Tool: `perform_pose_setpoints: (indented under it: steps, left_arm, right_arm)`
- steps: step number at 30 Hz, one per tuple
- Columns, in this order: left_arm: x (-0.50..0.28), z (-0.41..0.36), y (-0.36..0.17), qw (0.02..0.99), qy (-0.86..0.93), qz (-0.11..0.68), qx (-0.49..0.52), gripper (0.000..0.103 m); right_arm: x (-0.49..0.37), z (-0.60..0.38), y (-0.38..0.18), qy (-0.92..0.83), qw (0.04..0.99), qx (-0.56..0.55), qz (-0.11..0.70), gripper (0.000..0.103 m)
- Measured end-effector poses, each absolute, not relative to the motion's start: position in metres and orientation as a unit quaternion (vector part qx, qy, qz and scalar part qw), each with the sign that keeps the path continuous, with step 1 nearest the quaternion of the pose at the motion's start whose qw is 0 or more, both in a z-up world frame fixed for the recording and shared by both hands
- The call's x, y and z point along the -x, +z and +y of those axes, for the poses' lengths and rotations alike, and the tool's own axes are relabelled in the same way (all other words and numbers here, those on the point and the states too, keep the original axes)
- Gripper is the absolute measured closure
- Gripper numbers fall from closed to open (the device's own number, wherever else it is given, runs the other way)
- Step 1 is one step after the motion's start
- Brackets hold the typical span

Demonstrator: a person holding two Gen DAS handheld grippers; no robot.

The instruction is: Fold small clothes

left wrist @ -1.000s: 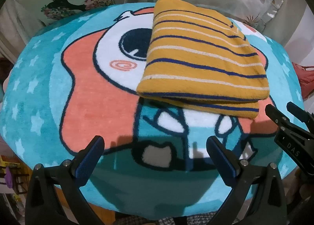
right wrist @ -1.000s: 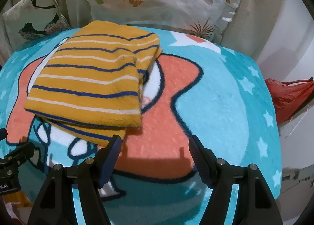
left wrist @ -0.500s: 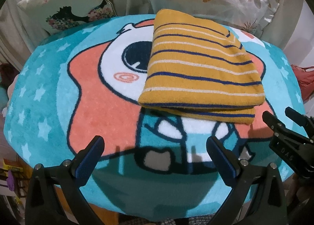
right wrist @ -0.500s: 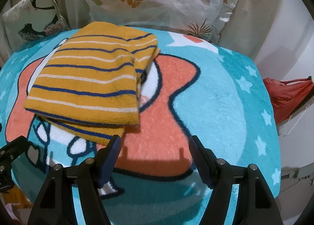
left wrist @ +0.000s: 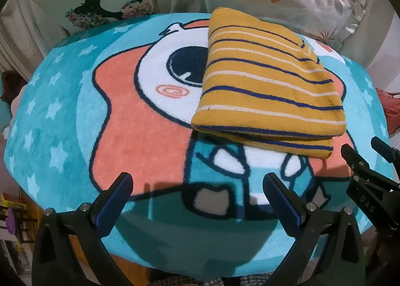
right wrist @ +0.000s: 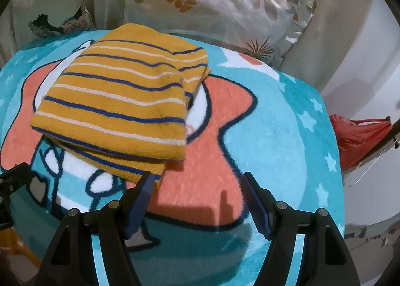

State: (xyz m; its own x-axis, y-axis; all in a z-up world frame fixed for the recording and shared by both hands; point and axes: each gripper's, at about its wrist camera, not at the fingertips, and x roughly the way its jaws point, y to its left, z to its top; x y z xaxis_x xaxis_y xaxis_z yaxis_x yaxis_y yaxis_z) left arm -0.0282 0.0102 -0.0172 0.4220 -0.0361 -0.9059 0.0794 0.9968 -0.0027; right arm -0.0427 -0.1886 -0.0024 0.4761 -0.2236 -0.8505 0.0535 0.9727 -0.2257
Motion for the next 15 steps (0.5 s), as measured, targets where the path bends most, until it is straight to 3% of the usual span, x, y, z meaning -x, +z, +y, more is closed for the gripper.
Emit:
perform_pose_setpoints:
  steps: [15]
  left_arm:
    - [0.025, -0.004, -0.024, 0.837, -0.043, 0.546, -0.023, 0.000]
  right_arm:
    - [0.040, -0.197, -0.006, -0.085, 0.853, 0.087, 0.508, 0.027]
